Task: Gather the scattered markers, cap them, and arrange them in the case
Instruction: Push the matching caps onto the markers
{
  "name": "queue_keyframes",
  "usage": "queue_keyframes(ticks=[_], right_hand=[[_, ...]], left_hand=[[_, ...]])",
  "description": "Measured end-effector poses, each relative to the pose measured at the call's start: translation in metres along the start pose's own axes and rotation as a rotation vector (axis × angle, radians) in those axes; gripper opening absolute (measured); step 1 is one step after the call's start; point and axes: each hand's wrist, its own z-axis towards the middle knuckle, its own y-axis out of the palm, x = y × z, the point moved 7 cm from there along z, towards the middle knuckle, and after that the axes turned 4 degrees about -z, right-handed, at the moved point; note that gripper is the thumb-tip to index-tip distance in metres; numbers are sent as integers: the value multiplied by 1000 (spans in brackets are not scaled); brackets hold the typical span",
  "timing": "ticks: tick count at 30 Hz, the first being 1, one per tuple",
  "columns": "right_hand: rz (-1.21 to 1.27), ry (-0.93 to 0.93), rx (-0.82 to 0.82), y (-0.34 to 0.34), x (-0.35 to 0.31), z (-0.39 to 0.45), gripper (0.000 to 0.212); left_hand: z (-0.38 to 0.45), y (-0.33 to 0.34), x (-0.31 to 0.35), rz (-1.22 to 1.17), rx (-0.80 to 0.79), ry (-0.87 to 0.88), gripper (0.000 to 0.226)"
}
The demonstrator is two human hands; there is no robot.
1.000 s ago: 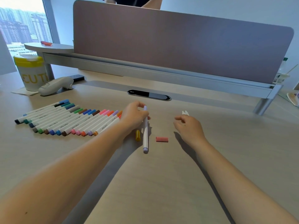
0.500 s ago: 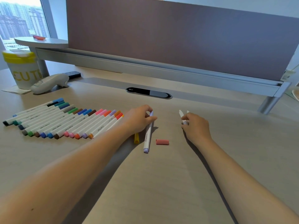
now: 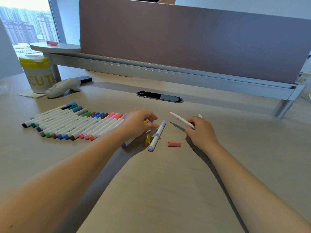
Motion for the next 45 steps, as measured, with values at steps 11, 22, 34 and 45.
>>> queue_keyframes(ticks=[11, 22, 34, 45], right_hand=[[97, -5, 2, 0, -22, -22, 20], [204, -40, 21, -4, -19, -28, 15], [274, -167, 52, -10, -30, -33, 3], [440, -169, 37, -8, -45, -37, 7]], left_hand=[[-25, 3, -13, 310, -112, 40, 42], [-15, -5, -11, 22, 114, -24, 28], [-8, -10, -22, -808, 374, -269, 16], [-3, 1, -12, -813, 355, -253, 16]])
